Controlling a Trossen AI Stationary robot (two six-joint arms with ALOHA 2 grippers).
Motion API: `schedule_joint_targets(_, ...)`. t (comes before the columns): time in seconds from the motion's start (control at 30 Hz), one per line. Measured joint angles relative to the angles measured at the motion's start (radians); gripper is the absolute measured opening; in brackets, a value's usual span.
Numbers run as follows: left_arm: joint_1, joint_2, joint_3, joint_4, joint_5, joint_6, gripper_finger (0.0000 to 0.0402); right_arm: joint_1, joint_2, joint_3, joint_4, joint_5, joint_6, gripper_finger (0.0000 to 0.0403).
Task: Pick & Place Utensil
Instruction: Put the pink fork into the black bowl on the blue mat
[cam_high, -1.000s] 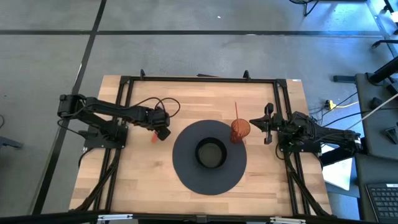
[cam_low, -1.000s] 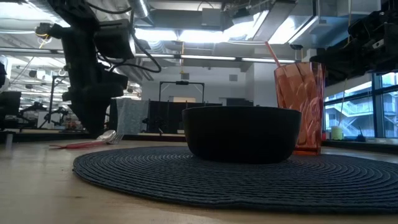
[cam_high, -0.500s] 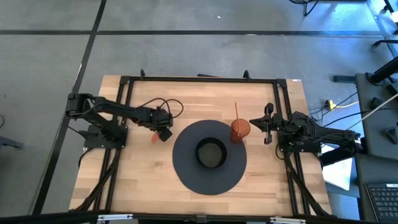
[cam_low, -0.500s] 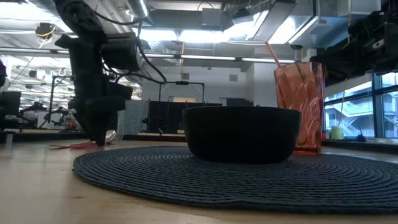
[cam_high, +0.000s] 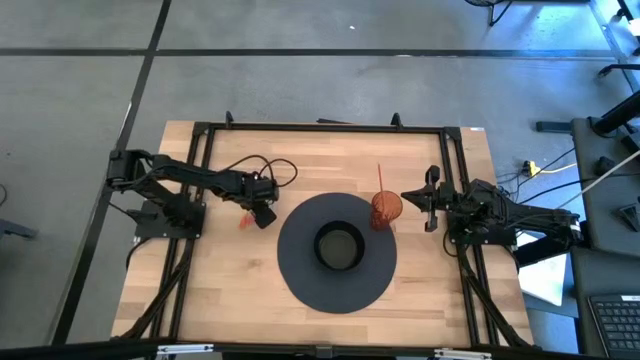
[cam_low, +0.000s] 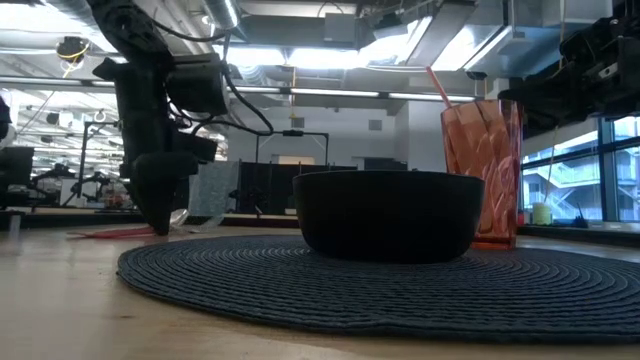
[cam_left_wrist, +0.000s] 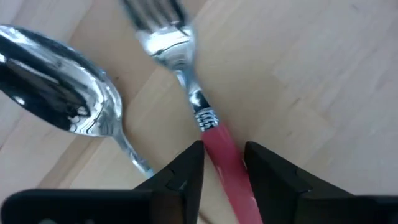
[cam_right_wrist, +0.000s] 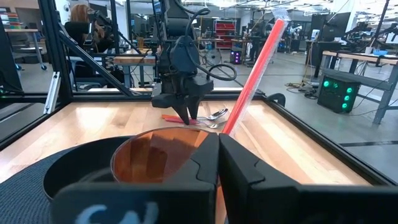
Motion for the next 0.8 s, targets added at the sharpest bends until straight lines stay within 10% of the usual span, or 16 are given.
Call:
schedule_joint_targets(0.37,-0.009,-0.004,-0.002,0.012,0.004,0.103,0.0065,0.0,0.0,0.0,0.0,0.0,0.0,0.0011)
schedule_joint_targets(0.8,0.0,-0.03,0.079,0.006,0.054,0.124,0.0166,0.0,0.0,0.0,0.0,-0.001,0.0,0.0011)
